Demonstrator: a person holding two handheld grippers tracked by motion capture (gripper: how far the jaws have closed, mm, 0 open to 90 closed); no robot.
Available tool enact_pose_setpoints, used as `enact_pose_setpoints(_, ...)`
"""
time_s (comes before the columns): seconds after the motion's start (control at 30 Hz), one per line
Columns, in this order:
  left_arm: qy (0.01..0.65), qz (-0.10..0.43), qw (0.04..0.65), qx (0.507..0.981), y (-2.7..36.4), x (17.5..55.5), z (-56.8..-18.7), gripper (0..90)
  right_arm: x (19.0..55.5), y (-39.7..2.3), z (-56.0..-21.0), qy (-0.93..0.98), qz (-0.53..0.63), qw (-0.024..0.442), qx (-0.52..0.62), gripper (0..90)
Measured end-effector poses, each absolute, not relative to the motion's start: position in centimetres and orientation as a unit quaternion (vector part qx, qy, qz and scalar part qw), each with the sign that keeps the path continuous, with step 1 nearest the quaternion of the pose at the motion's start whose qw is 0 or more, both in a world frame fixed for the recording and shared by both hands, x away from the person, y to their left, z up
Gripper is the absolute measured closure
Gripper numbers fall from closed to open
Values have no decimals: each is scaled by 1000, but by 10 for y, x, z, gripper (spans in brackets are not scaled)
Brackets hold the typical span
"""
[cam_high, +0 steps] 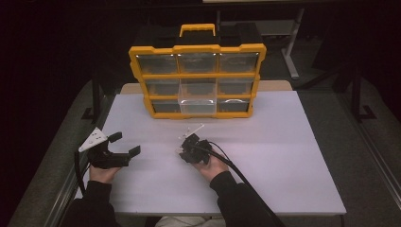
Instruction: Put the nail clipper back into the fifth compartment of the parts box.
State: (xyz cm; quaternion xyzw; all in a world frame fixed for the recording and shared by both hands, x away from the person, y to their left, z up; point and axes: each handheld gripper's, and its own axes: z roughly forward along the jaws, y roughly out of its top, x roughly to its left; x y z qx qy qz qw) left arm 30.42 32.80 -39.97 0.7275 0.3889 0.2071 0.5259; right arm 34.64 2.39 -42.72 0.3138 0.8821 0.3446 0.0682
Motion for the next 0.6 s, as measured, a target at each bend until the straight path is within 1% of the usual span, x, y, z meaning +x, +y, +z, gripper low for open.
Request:
enact_pose_setpoints(0.43, 389, 207, 526, 727, 328, 304, -400, 0, 345, 15, -411, 869, 377, 59, 315, 763)
enact_pose_setpoints(0.6, 390, 205, 525, 728, 328, 305, -401, 0, 343, 14, -407, 870, 378, 65, 309, 763)
